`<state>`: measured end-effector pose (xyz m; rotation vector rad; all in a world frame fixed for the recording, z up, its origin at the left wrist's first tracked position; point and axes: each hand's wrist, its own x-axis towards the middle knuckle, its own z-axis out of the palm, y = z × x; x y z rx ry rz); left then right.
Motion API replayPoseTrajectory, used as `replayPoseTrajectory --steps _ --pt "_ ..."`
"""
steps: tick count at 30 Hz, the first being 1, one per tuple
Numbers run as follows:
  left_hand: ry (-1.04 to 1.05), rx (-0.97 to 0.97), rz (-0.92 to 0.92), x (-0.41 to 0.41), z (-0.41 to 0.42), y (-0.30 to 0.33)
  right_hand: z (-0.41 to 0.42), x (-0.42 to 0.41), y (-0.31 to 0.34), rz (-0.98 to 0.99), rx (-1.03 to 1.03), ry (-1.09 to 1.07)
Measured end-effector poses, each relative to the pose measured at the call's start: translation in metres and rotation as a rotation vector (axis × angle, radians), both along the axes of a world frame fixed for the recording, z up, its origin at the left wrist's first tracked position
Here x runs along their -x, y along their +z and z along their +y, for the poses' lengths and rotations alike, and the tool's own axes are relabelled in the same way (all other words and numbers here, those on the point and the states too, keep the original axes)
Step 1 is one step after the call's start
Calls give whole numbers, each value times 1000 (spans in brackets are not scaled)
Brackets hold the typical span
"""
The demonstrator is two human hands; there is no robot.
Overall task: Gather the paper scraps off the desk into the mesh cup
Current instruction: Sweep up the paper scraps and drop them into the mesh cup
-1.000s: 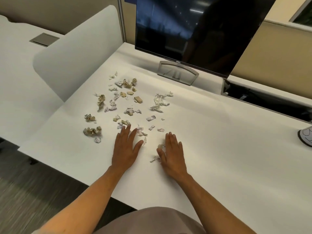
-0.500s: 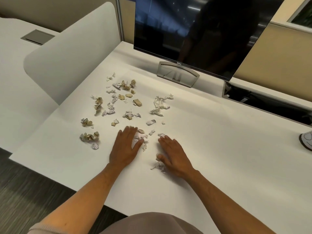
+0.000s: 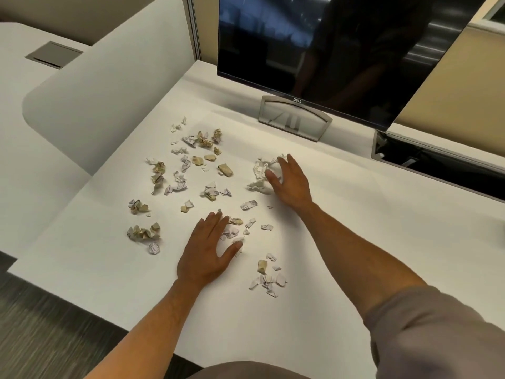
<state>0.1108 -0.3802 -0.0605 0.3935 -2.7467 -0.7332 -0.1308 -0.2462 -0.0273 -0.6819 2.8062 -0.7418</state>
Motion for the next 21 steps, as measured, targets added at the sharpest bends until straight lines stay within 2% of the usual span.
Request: replayPoseTrajectory --steps 5,10,21 --pt "-14 13 -23 1 -1 -1 -17 20 -5 -134 -125 163" --pt "-15 17 -13 2 -2 -3 -21 0 -8 -51 -151 440" --pt "-44 40 -58 0 -1 -2 33 -80 -6 -81 -170 708"
